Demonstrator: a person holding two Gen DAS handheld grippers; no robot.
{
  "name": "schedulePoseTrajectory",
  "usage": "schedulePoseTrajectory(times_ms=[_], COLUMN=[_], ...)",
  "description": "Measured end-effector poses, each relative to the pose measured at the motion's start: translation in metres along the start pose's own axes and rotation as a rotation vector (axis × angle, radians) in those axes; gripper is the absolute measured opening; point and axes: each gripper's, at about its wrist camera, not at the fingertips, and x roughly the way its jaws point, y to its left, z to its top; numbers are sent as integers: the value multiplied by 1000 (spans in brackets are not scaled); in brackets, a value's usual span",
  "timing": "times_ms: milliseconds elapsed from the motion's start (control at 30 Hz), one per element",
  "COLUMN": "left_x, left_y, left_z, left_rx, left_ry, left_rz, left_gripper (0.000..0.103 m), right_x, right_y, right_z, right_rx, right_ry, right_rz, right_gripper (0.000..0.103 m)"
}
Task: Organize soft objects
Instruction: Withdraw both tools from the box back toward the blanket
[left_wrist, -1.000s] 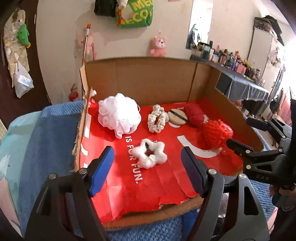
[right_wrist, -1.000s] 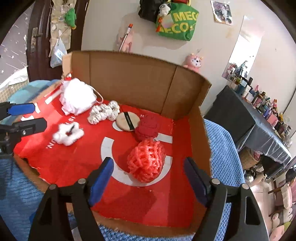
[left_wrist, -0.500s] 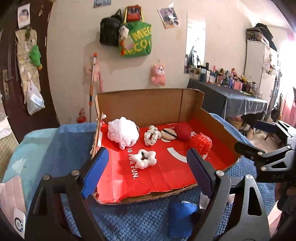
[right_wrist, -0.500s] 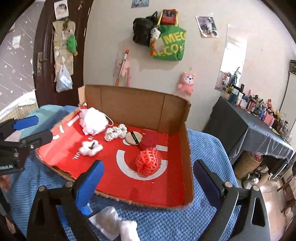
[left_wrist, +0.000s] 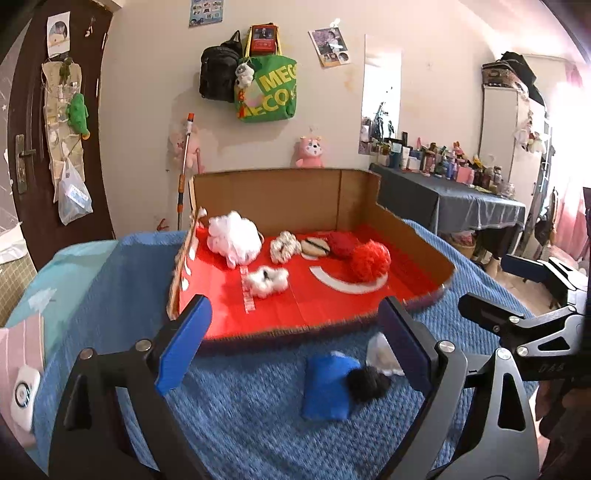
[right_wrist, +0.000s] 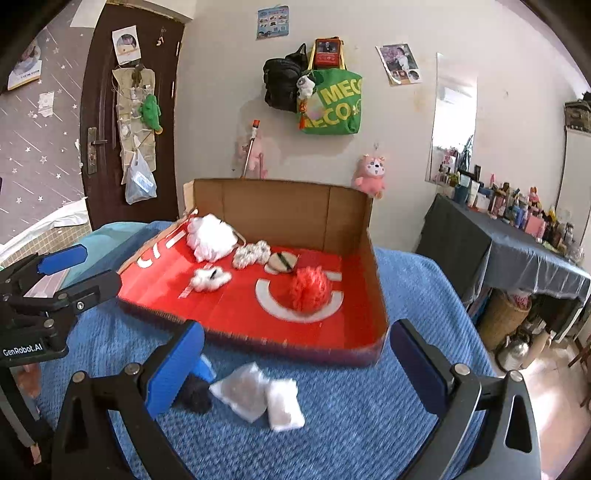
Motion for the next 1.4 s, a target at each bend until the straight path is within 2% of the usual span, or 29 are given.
schedulePoseTrajectory(times_ms=[133, 467, 633, 833, 1000, 1133, 1400], left_x=[-1, 21, 25, 32, 42, 52, 76], left_y=[-6, -7, -7, -5, -3, -5, -12], left_z=[-22, -66, -71, -74, -77, -78, -73], left_rx=[0, -12, 0, 7, 15, 41, 113], left_ry=[27, 149, 170, 201, 240, 289, 358], left_rz=[-5, 2, 9, 10, 6, -33, -51], left_gripper=[92, 92, 92, 92, 92, 92, 92], right_x=[-2, 21, 25, 33, 42, 48, 67], right_y=[2, 5, 3, -4, -5, -10, -19], right_z=[-25, -69, -70, -70, -69, -69, -70], right_rx=[23, 32, 39, 93, 73, 69, 26], right_ry=[12, 125, 133, 154, 172, 195, 273], right_rz=[15, 23, 33, 101, 61, 51, 25], right_gripper=[103, 103, 103, 103, 103, 103, 103])
